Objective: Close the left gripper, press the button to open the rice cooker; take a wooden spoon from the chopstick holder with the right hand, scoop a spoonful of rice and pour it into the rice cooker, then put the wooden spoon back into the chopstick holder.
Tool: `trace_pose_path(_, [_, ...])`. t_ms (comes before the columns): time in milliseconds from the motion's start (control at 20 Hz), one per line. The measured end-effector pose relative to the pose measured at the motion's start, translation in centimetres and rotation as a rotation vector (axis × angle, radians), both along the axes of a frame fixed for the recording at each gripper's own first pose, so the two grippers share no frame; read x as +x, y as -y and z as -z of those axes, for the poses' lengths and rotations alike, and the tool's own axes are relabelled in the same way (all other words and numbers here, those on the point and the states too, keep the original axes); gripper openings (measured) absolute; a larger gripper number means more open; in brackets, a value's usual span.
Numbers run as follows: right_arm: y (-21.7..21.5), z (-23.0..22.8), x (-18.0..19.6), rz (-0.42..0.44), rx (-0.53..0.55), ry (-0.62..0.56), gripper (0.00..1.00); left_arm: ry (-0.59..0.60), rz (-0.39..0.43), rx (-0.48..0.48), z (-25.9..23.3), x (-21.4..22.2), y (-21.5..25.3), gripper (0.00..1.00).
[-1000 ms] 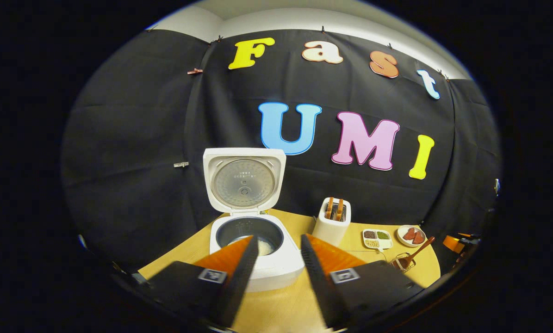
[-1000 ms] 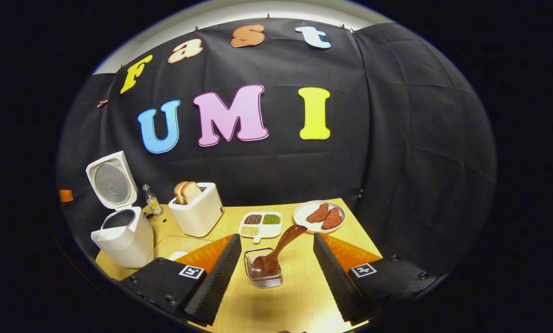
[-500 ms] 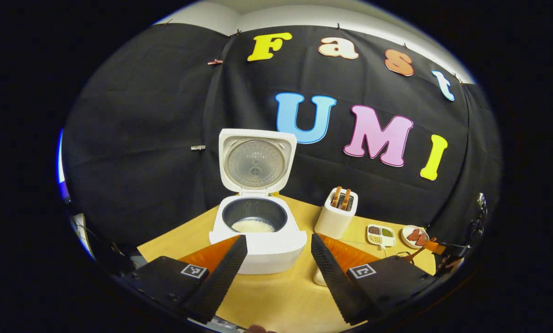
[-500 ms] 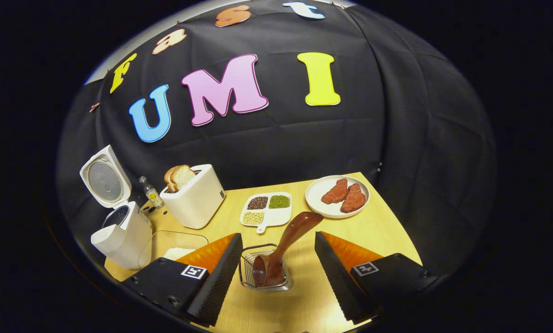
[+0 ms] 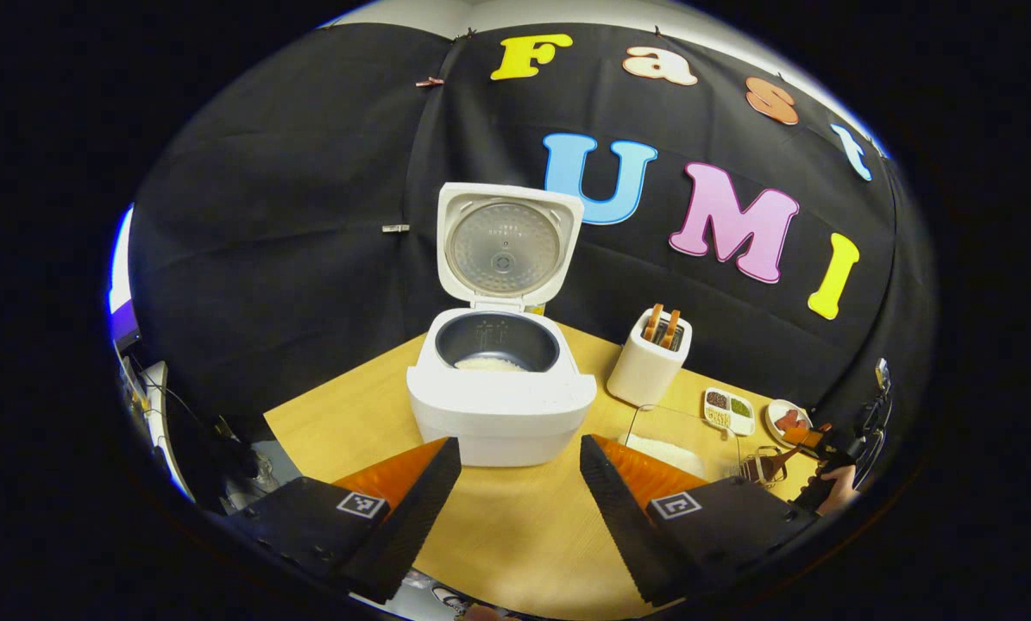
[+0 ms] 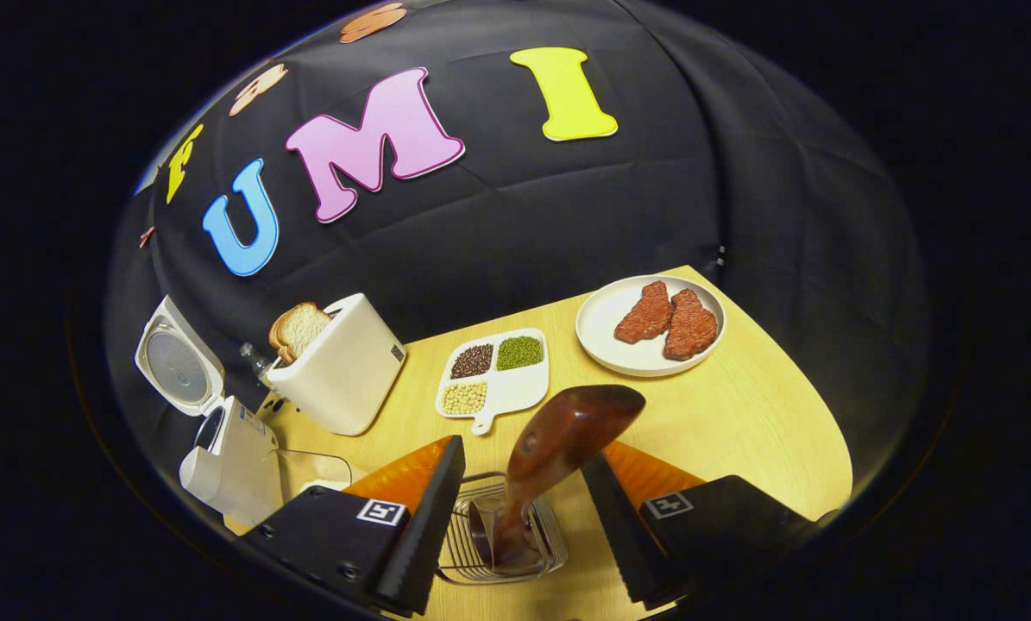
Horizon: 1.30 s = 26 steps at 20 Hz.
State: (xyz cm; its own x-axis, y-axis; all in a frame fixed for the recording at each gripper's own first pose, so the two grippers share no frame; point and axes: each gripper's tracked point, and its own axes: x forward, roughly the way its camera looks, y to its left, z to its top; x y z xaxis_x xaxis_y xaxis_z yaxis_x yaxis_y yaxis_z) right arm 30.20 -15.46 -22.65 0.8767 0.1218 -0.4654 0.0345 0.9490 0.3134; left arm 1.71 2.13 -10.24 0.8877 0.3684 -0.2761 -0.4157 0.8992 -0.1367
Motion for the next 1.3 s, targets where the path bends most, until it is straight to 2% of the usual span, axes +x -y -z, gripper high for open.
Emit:
trace_pose_path(50, [-0.2,0.0,0.1,0.002,0.013,0.001,0.76,-0.006,0.001,-0.003,0.2,0.0,0.1,0.96])
trace_pose_path(150, [-0.7,0.0,0.4,0.004,0.031,0.000,0.41,-0.012,0.007,-0.003,0.6,0.2,0.3,0.96])
trace_pose_path(200, [-0.9,-0.1,0.4,-0.001,0.032,-0.001,0.50,-0.017,0.012,-0.002,0.7,0.3,0.3,0.96])
trace_pose_path(250, [-0.8,-0.1,0.6,-0.003,0.032,0.003,0.50,-0.021,0.019,-0.002,0.9,0.3,0.3,0.96])
trace_pose_path(300, [-0.9,0.0,1.1,0.012,0.027,0.006,0.41,-0.023,0.025,-0.002,1.0,0.4,0.4,0.96])
trace_pose_path(350, [-1.0,-1.0,0.5,0.009,0.029,0.009,0.22,-0.019,0.035,-0.003,0.9,0.5,0.5,0.96])
trace_pose_path(450, [-1.4,-0.8,-0.3,0.004,0.014,-0.002,0.24,-0.015,0.050,-0.008,1.1,0.7,0.5,0.96])
trace_pose_path(600, [-1.7,-2.5,-0.8,-0.014,-0.026,0.047,0.18,-0.007,0.072,-0.034,1.4,1.2,0.6,0.96])
trace_pose_path(650, [-1.7,-3.2,-0.8,-0.008,-0.023,0.054,0.15,-0.004,0.080,-0.038,1.3,1.3,0.5,0.96])
trace_pose_path(950, [-2.4,-9.2,-1.8,0.023,-0.050,0.143,0.15,0.017,0.107,-0.006,0.5,0.4,-2.1,0.96])
trace_pose_path(1150, [-4.8,-13.9,-3.1,0.020,-0.075,0.226,0.15,0.029,0.132,-0.001,0.8,-0.6,-3.9,0.96])
trace_pose_path(1300, [-8.1,-15.8,-3.7,-0.015,-0.061,0.258,0.15,0.030,0.153,-0.022,1.5,-0.9,-5.1,0.96])
